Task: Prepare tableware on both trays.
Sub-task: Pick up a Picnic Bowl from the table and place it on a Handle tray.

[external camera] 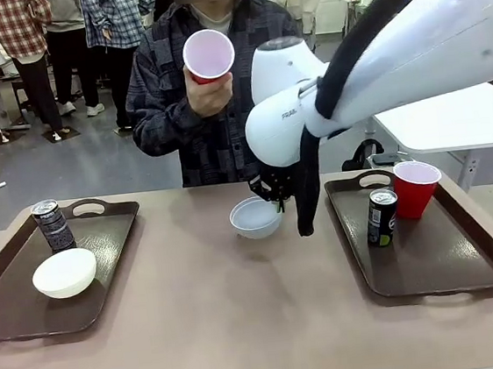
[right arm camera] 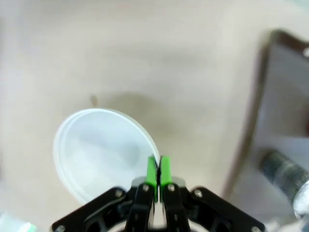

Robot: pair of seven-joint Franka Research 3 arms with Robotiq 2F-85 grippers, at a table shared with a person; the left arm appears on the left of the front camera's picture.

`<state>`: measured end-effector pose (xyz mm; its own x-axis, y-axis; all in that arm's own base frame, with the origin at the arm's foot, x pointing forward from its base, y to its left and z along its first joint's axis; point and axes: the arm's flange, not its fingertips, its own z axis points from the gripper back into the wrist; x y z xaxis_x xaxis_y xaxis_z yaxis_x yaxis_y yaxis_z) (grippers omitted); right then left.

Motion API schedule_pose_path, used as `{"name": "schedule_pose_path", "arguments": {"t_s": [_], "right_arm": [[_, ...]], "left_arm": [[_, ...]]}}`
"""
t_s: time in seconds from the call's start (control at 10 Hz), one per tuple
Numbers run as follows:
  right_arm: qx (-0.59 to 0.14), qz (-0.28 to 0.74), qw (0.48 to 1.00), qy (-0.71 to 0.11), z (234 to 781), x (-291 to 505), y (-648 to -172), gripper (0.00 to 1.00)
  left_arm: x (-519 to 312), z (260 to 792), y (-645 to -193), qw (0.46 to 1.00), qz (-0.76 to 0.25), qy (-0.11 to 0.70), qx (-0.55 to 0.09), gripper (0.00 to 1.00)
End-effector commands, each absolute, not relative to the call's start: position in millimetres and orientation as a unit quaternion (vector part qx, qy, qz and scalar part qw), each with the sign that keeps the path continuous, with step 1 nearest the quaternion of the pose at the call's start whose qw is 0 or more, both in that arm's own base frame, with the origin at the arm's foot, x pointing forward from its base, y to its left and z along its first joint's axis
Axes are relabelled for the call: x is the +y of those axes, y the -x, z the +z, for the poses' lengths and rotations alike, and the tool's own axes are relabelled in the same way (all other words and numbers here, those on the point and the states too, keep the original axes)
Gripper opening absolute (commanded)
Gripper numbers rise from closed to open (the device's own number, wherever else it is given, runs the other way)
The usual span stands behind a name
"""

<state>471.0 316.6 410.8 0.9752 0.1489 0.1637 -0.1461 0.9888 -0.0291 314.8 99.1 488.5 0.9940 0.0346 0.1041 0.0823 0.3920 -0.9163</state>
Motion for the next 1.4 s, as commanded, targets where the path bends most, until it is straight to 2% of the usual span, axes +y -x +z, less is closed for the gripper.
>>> {"name": "schedule_pose_path", "arguments": {"t_s": [0.0,0.4,0.7,0.8,1.0,1.3], "right_arm": [[-0.091,0.077,0.993,0.009,436,293,-422,0.00],[-0.071,0.102,0.992,0.001,444,264,-371,0.00],[-0.080,0.089,0.993,0.013,450,275,-377,0.00],[-0.077,0.092,0.993,0.009,446,269,-370,0.04],[-0.085,0.085,0.993,-0.016,456,231,-353,0.04],[-0.098,0.046,0.994,-0.033,482,166,-303,0.04]], "left_arm": [[99,491,-315,0.827,-0.014,0.559,-0.059,1.00],[99,491,-315,0.827,-0.014,0.559,-0.059,1.00],[99,491,-315,0.827,-0.014,0.559,-0.059,1.00],[99,491,-315,0.827,-0.014,0.559,-0.059,1.00],[99,491,-315,0.827,-0.014,0.559,-0.059,1.00],[99,491,-315,0.827,-0.014,0.559,-0.059,1.00]]}}
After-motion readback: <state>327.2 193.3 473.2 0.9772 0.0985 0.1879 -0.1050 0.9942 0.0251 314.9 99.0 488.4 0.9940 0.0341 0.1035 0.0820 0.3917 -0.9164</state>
